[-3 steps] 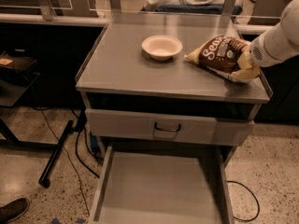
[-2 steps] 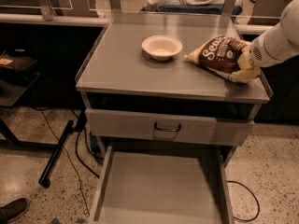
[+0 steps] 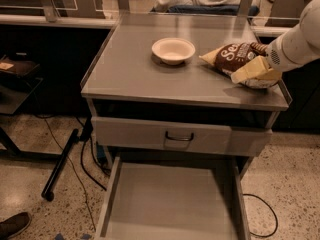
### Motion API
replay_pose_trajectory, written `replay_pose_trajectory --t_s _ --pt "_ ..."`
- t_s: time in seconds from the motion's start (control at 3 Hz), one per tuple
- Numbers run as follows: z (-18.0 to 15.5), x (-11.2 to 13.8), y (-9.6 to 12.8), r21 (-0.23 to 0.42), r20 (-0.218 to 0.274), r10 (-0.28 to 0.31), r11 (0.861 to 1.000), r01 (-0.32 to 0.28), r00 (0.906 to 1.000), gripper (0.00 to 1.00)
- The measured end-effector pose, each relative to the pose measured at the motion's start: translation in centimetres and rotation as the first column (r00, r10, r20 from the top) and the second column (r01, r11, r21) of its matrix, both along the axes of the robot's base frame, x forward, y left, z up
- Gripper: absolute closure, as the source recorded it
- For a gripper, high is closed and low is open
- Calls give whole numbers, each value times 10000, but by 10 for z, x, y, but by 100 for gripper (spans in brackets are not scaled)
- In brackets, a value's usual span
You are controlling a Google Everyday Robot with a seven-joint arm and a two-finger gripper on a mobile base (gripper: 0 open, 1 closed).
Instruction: Pick brown chip bag from middle drawer and place on counter
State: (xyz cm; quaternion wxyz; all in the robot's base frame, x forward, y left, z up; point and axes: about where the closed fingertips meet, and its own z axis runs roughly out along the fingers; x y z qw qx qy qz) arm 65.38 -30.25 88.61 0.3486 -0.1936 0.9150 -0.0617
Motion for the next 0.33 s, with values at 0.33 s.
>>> replay_pose_trajectory --t_s 0.33 --pt "0 0 0 0 0 0 10000 0 10000 0"
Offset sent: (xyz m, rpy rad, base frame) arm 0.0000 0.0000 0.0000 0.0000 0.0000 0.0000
